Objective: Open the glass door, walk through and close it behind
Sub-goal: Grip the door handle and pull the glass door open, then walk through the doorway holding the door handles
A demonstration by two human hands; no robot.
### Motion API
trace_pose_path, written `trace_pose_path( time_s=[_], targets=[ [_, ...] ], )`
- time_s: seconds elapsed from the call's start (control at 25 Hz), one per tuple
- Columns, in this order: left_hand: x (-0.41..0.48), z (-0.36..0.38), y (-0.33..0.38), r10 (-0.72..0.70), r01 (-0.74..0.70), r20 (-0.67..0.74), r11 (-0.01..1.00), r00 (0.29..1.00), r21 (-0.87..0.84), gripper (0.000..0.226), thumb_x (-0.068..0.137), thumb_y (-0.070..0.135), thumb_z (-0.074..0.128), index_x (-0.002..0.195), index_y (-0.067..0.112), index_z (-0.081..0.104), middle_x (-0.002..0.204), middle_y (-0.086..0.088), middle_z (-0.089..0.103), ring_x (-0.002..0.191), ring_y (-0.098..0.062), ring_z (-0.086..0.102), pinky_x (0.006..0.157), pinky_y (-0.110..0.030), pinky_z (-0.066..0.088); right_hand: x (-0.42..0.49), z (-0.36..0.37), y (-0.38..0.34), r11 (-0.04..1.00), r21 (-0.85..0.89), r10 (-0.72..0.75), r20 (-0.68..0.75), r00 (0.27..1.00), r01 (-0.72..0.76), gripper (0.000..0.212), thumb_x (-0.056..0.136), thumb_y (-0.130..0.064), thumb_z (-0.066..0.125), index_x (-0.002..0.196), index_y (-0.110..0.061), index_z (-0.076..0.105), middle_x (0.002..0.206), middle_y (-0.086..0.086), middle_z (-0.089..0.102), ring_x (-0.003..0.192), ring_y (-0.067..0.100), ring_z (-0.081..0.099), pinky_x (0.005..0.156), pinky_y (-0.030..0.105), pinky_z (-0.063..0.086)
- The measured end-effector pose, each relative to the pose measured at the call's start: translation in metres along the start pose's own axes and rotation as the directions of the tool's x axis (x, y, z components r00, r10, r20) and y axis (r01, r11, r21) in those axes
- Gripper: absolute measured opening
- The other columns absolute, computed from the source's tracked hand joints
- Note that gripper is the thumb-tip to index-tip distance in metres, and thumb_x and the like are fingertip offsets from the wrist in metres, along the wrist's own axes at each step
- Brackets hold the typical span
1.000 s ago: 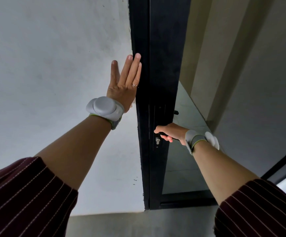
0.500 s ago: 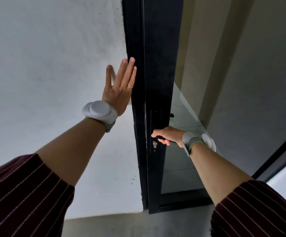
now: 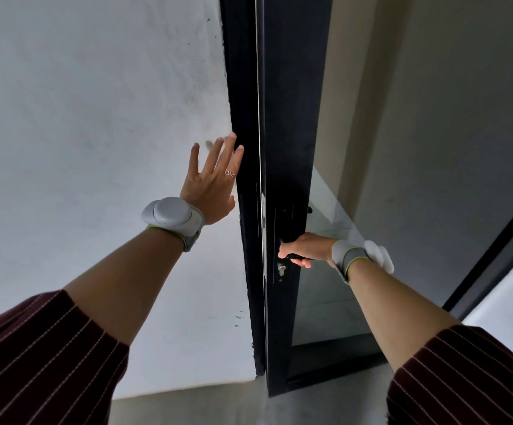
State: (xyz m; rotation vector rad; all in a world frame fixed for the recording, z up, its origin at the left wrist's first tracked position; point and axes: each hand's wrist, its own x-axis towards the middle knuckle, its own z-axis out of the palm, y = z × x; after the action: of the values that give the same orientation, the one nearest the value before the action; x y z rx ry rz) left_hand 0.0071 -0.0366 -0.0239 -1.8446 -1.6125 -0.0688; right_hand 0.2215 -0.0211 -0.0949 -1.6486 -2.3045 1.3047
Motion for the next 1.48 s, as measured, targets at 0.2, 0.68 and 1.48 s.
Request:
trace_pose_path(
  time_s=[0.2,0.68,1.48],
  targets=[
    [-0.022,-0.012,0.005,0.032,-0.023,0.059,0.989,0.998,-0.146,0.075,0.088,0.030,0.057,0.150,0.010,0.020,0.159,-0.015,0.018,0.140,-0.032,0.031,0.113,-0.050,0.028,-0.026,0.009,-0.006,0.991,-0.118,0.054,-0.070,0.996,-0.062,0.041,0.085,-0.032,0.054,0.049,-0.013,0.047,0.030,-0.009,0.044,0.045,0.013,0.040,0.076,0.027,0.042],
    [-0.069,-0.048,0.027,0.150,-0.133,0.045,0.955,0.988,-0.265,0.053,0.092,0.027,0.049,0.142,0.011,0.040,0.149,-0.007,0.040,0.135,-0.025,0.036,0.111,-0.042,0.032,-0.090,0.048,-0.003,0.817,-0.452,0.249,-0.282,0.926,-0.357,0.047,0.087,-0.049,0.042,0.113,-0.019,0.068,0.126,0.008,0.059,0.128,0.032,0.044,0.114,0.049,0.016],
    [-0.149,-0.099,0.077,0.432,-0.395,-0.010,0.814,0.902,-0.425,0.042,0.094,0.030,0.046,0.131,0.014,0.054,0.146,-0.005,0.043,0.134,-0.025,0.038,0.109,-0.042,0.037,-0.215,0.140,0.016,0.796,-0.301,0.241,-0.637,0.732,-0.525,0.068,0.093,-0.037,0.052,0.150,-0.013,0.024,0.163,0.007,0.009,0.151,0.027,0.002,0.119,0.059,-0.001]
  ],
)
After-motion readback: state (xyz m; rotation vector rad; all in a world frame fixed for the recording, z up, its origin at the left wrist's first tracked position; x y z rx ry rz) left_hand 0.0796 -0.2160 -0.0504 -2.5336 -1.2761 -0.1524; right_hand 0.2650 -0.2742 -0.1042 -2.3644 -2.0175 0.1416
